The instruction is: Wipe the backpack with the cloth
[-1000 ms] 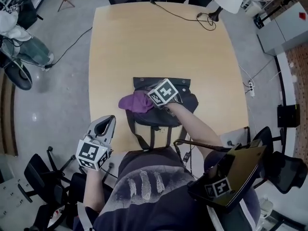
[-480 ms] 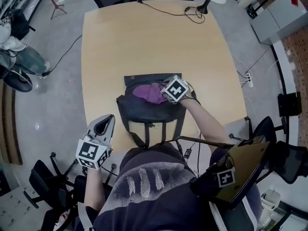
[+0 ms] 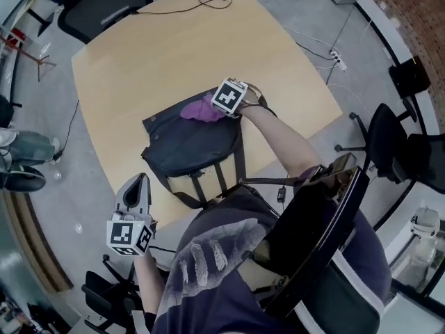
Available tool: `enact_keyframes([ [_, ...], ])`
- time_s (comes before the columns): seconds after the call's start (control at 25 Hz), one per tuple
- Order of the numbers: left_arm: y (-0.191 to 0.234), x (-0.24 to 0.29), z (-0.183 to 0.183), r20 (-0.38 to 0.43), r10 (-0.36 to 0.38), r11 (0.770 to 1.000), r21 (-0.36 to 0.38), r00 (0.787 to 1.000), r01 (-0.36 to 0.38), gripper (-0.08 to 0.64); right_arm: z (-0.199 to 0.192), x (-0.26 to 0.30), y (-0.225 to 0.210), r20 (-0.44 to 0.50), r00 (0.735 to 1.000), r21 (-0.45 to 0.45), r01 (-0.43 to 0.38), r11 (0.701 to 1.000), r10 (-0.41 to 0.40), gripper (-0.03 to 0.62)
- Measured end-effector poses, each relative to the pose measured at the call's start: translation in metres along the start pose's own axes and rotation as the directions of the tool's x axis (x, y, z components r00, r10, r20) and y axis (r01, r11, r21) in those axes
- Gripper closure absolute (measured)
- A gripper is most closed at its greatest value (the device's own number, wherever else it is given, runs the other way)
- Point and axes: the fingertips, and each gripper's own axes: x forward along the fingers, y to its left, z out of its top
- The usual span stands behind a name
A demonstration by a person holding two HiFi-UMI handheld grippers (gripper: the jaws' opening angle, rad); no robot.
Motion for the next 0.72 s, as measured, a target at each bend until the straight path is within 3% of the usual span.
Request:
enact_keyframes([
  [0.16,-0.015,0.008,0.01,-0.01,-0.018,0.999,0.032,1.0,0.018,0.552,-0.025,-0.027,-0.042,-0.018,0.996,0.034,0.092,0.995,-0.092,0.554],
  [0.32,-0.031,0.019,0.011,-0.023,-0.056,0.997,0.06,0.998,0.057,0.552,-0.039,-0.077,-0.071,0.048,0.985,0.138,0.159,0.978,-0.167,0.554],
  [0.44,-0.04,0.027,0.015,-0.023,-0.086,0.993,0.078,0.996,0.088,0.552,-0.035,-0.114,-0.072,0.11,0.971,0.144,0.197,0.97,-0.214,0.554],
  [0.56,-0.048,0.032,0.018,-0.012,-0.108,0.991,0.084,0.994,0.108,0.552,-0.033,-0.118,-0.045,0.117,0.973,0.092,0.19,0.978,-0.2,0.554],
  [0.72,-0.056,0.033,0.017,0.005,-0.12,0.989,0.088,0.993,0.119,0.552,-0.051,-0.077,0.012,0.057,0.994,0.064,0.086,0.994,-0.09,0.554],
])
